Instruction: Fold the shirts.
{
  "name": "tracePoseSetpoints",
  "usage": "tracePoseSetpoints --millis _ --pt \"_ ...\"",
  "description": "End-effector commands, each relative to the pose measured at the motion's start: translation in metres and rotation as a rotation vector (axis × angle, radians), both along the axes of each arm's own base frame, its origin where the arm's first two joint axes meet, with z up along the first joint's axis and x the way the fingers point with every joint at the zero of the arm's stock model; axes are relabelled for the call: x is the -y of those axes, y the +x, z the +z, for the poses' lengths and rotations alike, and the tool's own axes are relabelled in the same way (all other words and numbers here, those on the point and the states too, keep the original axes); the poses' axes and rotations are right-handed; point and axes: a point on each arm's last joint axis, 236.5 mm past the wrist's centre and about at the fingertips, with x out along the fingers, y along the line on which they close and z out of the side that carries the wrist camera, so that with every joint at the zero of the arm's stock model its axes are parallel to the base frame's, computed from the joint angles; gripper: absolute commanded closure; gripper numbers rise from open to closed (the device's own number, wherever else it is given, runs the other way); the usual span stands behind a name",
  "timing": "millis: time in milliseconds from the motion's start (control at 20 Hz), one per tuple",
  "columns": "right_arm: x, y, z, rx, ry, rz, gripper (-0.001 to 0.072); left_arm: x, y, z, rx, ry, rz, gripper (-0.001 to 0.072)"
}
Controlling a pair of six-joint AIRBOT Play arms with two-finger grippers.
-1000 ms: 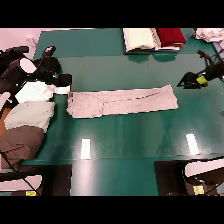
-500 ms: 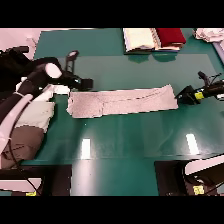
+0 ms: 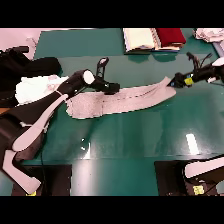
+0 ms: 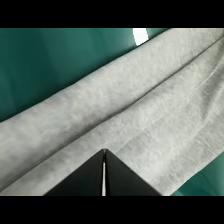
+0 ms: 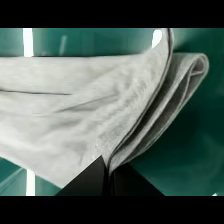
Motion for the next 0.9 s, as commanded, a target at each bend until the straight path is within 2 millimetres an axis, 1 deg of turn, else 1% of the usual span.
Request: tracePoseSetpoints --millis 0,50,150,250,400,500,550,600,700,800,850 --pt "-0.037 0.009 0.080 0.159 -0.026 0.047 0.0702 0.024 -0.002 -0.026 -0.049 -0.010 -0.020 0.0688" --pt "-0.049 0.009 0.101 0.206 -0.033 0.068 0.0702 0.023 -0.004 -0.034 -0.065 -0.002 -0.023 0.0688" --pt "-0.075 0.005 0.136 0.291 -0.043 0.122 0.0702 0.024 -0.011 -0.047 -0.101 0.011 -0.034 0.0688" --pt "-0.098 0.001 0.160 0.336 -0.034 0.149 0.0702 0.024 -0.012 -0.049 -0.108 0.010 -0.036 0.0688" --pt "-0.134 -0.008 0.184 0.371 -0.016 0.211 0.0702 0.025 -0.010 -0.045 -0.099 0.005 -0.034 0.0688" --pt "-0.155 -0.014 0.195 0.390 -0.003 0.246 0.0702 0.023 -0.008 -0.036 -0.082 0.012 -0.060 0.0687" --pt "-0.168 -0.018 0.200 0.401 0.004 0.269 0.0702 0.018 -0.004 -0.027 -0.064 0.026 -0.082 0.0687" --pt "-0.181 -0.023 0.205 0.414 0.010 0.298 0.0702 0.009 0.003 -0.016 -0.044 0.043 -0.084 0.0687" --pt "-0.205 -0.031 0.212 0.437 0.024 0.343 0.0702 -0.016 0.019 0.016 0.001 0.053 -0.066 0.0687" --pt "-0.232 -0.040 0.214 0.456 0.042 0.387 0.0702 -0.061 0.040 0.060 0.065 0.076 -0.016 0.0687" --pt "-0.250 -0.044 0.214 0.461 0.064 0.410 0.0701 -0.092 0.051 0.087 0.115 0.098 0.024 0.0687"
